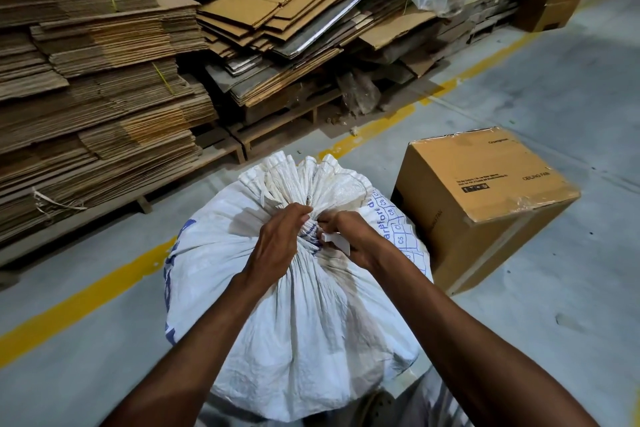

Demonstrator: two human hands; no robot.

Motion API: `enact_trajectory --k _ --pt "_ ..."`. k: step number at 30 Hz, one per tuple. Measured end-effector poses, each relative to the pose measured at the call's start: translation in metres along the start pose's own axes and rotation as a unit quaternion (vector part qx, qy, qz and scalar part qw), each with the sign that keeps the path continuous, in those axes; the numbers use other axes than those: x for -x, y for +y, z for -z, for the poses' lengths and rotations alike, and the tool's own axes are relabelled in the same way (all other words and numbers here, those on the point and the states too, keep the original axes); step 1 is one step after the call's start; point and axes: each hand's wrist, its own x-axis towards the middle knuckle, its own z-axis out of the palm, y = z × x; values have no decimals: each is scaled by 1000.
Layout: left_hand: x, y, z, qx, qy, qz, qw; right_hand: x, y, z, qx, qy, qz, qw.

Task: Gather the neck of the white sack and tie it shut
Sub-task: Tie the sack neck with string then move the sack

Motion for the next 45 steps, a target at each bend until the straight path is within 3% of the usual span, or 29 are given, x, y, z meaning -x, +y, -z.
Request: enact_trajectory --k 7,15,19,29,35,45 --pt "3 -3 11 109 -53 205 971 0 1 6 -44 -37 -12 998" --pt "18 0 4 138 -29 301 943 -4 5 -4 -113 -25 -17 993" --pt "19 1 0 156 13 331 931 -2 4 -10 -104 -21 -9 994" --pt "22 -6 -4 155 -23 338 928 0 4 -10 -117 -32 -6 993" --pt "21 -7 -3 176 -8 344 922 1 3 -10 -154 -33 -17 987" --pt "19 -4 -4 202 2 357 912 10 -2 -12 -113 -28 -17 993"
